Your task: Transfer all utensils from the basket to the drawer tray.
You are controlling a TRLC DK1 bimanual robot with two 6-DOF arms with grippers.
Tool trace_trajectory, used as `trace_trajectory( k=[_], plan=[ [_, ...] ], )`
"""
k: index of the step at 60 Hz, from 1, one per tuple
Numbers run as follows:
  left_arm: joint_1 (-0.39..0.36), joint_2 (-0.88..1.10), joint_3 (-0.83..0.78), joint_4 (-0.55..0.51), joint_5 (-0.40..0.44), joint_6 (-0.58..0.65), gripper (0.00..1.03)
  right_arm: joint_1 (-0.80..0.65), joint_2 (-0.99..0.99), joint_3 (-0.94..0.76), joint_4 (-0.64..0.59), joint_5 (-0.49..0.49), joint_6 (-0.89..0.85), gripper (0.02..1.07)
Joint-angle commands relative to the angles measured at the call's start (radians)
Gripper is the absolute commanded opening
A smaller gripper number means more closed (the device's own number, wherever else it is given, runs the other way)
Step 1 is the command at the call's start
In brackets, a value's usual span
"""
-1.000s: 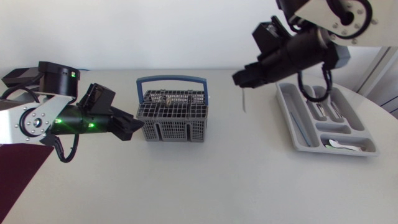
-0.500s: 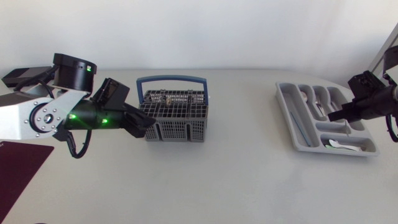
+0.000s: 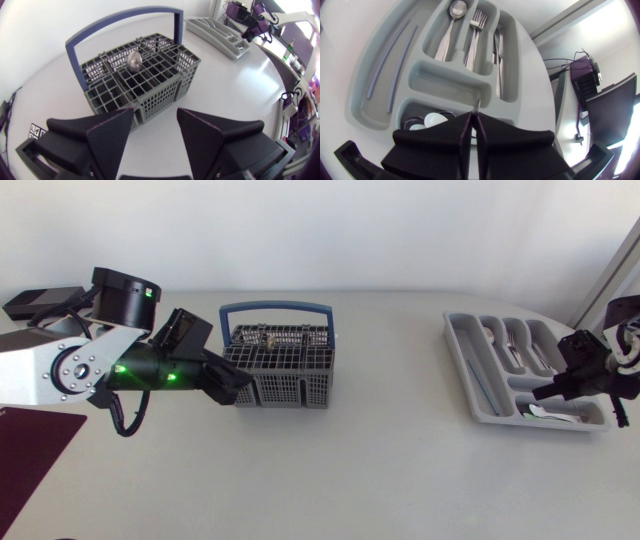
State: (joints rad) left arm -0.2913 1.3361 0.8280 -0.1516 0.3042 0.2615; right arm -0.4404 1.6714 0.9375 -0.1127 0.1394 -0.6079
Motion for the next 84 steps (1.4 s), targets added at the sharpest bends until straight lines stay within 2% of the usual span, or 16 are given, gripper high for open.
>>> trace_trajectory(
  k=[1, 6, 12, 19, 22, 34, 48, 58, 67, 84],
  plan=[
    [-0.008, 0.006, 0.028, -0.006, -0.007, -0.013, 0.61, -0.001, 0.045, -0.034, 0.028, 0.022, -0.026, 0.14],
    [-0.006, 0.006, 0.030, -0.006, -0.007, -0.013, 0.61, 0.008, 0.047, -0.051, 0.038, 0.037, -0.027, 0.37],
    [-0.006, 0.006, 0.031, -0.006, -0.007, -0.013, 0.61, 0.025, 0.024, -0.066, 0.044, 0.054, -0.027, 0.51],
    [-0.006, 0.006, 0.030, -0.006, -0.007, -0.013, 0.61, 0.043, -0.032, -0.075, 0.039, 0.074, -0.027, 0.88],
    [-0.002, 0.003, 0.030, -0.006, -0.007, -0.011, 0.61, 0.054, -0.062, -0.077, 0.015, 0.075, -0.026, 0.93],
    [0.006, 0.002, 0.028, -0.006, -0.007, -0.007, 0.61, 0.143, -0.259, -0.065, -0.117, 0.063, 0.040, 0.94],
    [0.006, 0.003, 0.031, -0.006, -0.007, -0.008, 0.61, 0.473, -0.423, -0.039, -0.258, 0.042, 0.243, 0.94],
    [0.012, 0.009, 0.034, 0.000, -0.007, -0.005, 0.61, 0.738, -0.378, 0.061, -0.306, 0.020, 0.419, 0.94],
    [0.020, 0.025, 0.033, 0.015, -0.007, -0.004, 0.61, 0.899, -0.260, 0.192, -0.294, -0.021, 0.550, 0.93],
    [0.060, 0.060, 0.025, 0.069, 0.026, 0.019, 0.61, 1.037, -0.048, 0.365, -0.206, -0.127, 0.694, 0.93]
  ],
)
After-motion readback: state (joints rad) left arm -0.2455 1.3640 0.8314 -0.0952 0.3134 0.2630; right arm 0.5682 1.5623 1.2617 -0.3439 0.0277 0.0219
